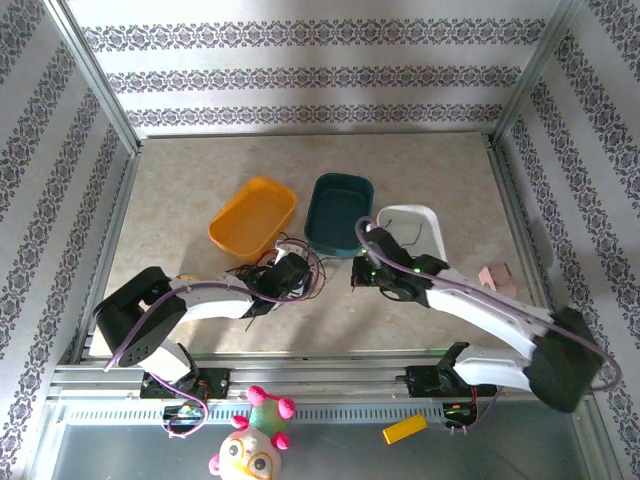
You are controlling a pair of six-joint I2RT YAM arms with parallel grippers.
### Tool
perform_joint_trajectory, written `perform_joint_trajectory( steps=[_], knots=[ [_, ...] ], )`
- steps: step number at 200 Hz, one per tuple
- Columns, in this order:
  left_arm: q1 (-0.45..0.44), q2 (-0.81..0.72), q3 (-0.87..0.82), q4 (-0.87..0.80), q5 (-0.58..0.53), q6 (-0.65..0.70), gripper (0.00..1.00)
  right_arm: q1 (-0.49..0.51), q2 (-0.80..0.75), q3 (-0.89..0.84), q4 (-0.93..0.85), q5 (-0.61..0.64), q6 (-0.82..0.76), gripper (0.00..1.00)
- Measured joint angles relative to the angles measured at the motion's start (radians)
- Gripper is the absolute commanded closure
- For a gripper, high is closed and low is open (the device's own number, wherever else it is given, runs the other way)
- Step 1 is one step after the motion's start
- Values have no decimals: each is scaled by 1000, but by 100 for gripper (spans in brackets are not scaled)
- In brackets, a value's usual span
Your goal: Untangle the cables
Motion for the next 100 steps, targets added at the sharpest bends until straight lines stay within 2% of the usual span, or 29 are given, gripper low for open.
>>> perform_joint_trajectory(
  steps=[21, 71, 100],
  knots=[
    [1, 32, 0, 1, 3, -10, 46, 0, -150, 35, -18, 31, -16, 100],
    [0, 82, 0, 65, 16, -45, 85, -1, -383, 116, -49, 121, -68, 100],
    [0, 88, -2, 93, 20, -47, 98, -6, -470, 138, -51, 181, -92, 100]
  ],
)
